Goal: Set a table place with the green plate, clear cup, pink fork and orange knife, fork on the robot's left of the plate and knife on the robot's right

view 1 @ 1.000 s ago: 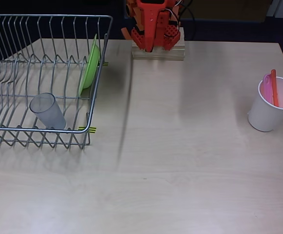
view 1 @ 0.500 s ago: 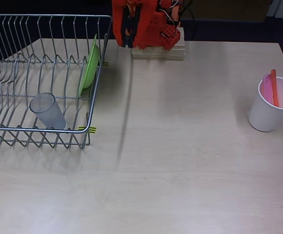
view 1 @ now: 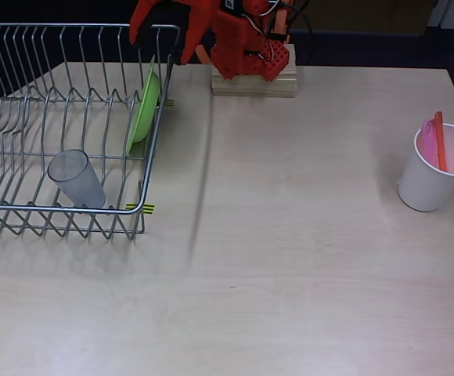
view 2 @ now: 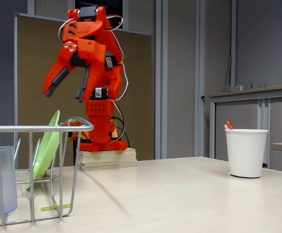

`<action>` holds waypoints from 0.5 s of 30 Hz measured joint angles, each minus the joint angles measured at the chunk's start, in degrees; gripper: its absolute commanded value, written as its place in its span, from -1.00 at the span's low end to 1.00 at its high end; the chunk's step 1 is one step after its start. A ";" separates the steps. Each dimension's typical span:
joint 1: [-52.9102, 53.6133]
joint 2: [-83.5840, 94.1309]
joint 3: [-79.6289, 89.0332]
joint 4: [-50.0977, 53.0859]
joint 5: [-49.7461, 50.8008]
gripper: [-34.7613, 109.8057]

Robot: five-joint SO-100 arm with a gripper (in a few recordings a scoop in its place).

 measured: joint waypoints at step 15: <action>6.77 -6.68 2.37 -4.66 -5.19 -0.20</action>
